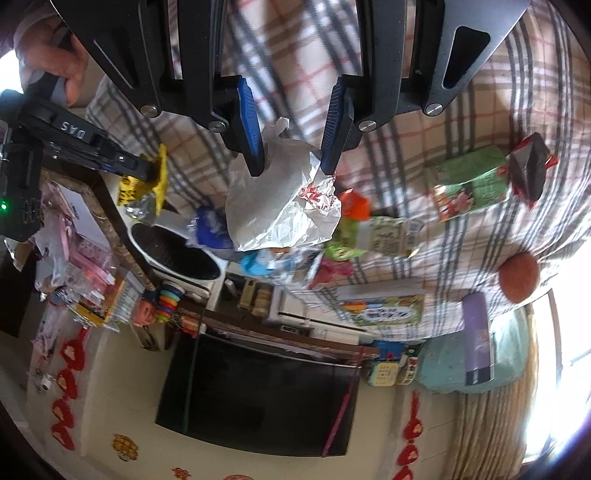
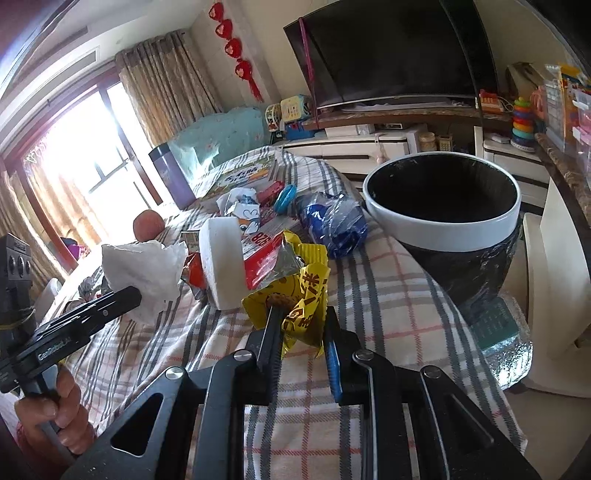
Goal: Collect trash
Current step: 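Grasp the yellow snack bag with the right gripper while the left grasps the white tissue, then carry the yellow bag and white tissue over the black-and-white bin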
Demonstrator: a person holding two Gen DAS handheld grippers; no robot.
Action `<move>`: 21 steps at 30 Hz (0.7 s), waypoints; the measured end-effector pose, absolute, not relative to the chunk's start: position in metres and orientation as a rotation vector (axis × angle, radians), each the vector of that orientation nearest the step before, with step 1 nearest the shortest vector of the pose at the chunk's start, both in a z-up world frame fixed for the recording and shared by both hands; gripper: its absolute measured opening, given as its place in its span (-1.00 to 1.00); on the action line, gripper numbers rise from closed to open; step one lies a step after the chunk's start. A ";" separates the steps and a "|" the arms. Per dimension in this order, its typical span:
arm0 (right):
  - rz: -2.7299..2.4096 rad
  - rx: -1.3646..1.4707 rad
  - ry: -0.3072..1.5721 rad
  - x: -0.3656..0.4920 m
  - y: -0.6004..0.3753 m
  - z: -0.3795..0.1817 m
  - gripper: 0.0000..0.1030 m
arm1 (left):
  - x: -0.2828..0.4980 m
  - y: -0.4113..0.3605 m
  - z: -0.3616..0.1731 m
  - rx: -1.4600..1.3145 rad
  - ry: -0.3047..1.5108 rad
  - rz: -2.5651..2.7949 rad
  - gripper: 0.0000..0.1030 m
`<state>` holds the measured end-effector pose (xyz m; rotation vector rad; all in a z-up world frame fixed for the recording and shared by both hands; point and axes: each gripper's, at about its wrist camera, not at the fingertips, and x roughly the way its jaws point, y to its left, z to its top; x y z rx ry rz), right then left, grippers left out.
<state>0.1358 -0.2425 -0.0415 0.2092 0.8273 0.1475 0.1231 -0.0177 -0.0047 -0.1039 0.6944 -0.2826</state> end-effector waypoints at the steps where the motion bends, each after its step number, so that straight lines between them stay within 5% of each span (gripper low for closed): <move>1: 0.143 0.211 0.825 0.136 -0.245 -0.041 -0.60 | 0.124 -0.020 -0.003 -0.102 0.693 -0.293 -0.42; 21: 0.031 0.255 0.810 0.138 -0.299 -0.031 -0.60 | 0.178 -0.089 -0.004 -0.020 0.723 -0.434 -0.42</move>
